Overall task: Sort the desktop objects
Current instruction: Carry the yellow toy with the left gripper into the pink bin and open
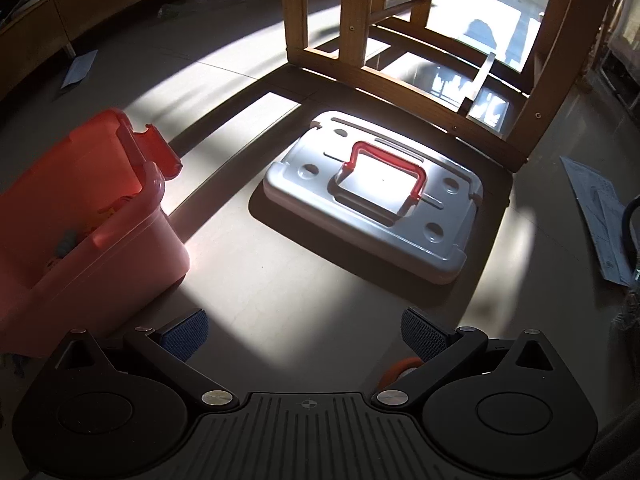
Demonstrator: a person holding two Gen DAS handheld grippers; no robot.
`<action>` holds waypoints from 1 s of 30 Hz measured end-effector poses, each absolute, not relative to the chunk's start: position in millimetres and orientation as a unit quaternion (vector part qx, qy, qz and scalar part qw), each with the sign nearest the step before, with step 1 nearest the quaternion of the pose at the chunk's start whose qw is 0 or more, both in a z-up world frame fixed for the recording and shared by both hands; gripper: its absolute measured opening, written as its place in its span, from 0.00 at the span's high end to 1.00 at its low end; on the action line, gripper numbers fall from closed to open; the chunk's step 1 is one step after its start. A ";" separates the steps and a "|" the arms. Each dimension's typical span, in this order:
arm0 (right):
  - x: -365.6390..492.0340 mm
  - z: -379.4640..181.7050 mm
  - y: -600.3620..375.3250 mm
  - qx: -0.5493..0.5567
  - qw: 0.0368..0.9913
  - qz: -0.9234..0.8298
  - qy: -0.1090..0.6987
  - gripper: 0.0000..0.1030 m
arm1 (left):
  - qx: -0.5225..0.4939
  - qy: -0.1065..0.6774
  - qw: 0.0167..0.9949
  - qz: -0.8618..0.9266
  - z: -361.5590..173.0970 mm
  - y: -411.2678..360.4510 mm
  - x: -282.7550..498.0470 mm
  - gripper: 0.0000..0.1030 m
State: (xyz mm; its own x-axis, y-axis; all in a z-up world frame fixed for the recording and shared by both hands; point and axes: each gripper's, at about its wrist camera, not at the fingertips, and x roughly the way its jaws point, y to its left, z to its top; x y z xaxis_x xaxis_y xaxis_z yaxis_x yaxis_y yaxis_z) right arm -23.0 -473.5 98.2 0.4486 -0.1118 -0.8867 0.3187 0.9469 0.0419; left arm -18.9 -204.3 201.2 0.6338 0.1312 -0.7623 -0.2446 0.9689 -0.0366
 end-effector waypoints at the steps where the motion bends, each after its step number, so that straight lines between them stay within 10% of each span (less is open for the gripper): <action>1: -23.5 99.9 -473.9 0.106 0.845 -0.128 0.508 0.01 | -0.067 0.416 0.901 0.101 203.0 -208.0 -17.4 0.59; 30: 29.4 49.1 -468.0 0.073 0.844 -0.139 0.513 0.01 | -0.077 0.509 0.856 0.042 86.6 -242.8 137.8 0.59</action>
State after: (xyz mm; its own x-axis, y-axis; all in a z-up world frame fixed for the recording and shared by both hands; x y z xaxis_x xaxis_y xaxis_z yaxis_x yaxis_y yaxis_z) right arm 29.4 -468.0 49.1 0.4351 -0.1601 -0.8860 0.3091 0.9508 -0.0200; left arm 137.8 -242.8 86.6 0.4782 -0.0071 -0.8782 -0.1494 0.9847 -0.0893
